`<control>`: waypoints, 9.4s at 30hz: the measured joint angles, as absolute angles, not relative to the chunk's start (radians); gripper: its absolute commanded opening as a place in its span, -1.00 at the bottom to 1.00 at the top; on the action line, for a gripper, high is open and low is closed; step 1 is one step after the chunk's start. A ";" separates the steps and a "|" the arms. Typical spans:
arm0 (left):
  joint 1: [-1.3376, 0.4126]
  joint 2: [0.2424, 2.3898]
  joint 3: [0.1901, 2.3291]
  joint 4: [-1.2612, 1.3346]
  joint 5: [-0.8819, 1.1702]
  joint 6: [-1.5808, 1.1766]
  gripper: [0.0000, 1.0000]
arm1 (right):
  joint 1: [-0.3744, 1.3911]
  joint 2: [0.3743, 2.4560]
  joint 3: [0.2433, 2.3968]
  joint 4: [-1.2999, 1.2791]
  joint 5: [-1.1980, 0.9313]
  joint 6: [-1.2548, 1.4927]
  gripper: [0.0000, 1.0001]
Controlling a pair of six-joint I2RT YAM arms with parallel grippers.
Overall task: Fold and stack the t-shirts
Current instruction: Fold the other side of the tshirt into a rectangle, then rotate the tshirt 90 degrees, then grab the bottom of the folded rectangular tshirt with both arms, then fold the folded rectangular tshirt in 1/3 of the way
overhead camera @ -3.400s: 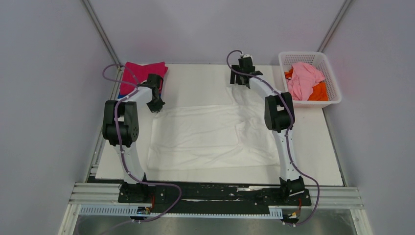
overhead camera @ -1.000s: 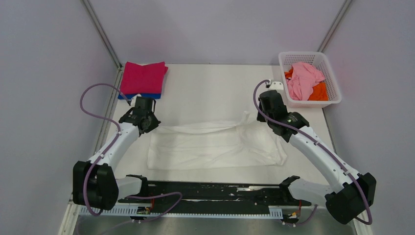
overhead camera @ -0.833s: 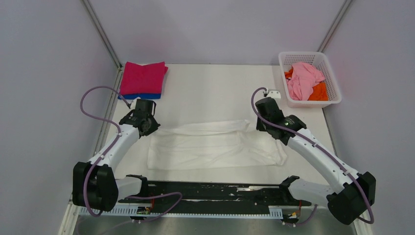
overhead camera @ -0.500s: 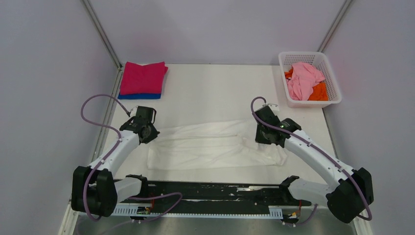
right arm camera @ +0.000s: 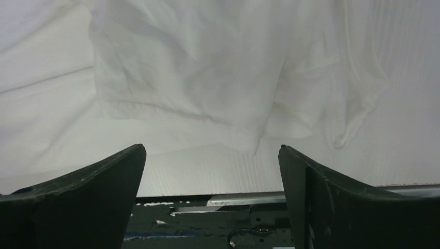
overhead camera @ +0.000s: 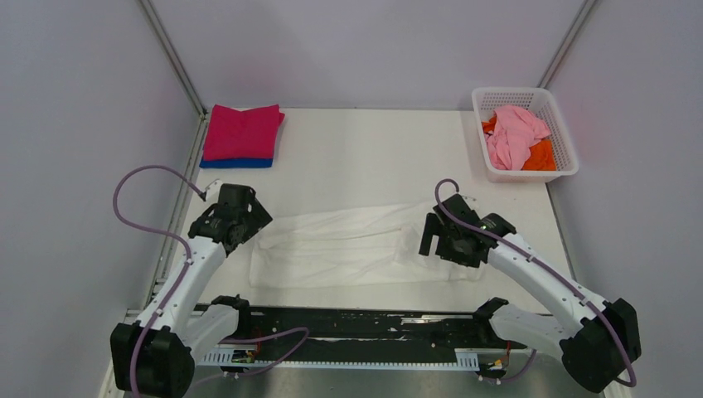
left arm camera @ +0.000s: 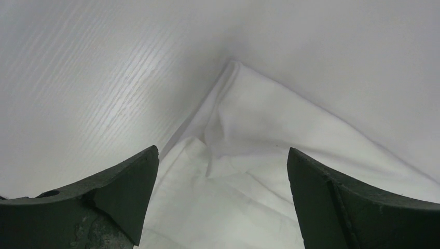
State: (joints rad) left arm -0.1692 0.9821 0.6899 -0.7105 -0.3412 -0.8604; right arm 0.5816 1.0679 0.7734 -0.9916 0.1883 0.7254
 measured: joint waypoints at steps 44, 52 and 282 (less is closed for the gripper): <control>-0.593 1.342 0.629 -0.274 0.201 -0.814 1.00 | 0.168 2.142 1.570 -0.346 -0.112 0.663 1.00; -0.761 1.448 0.682 -0.156 0.235 -0.872 1.00 | 0.159 2.494 2.111 -0.387 -0.177 0.629 1.00; -0.437 1.430 0.861 -0.361 0.019 -0.646 1.00 | 0.505 2.069 1.370 0.047 -0.091 0.345 1.00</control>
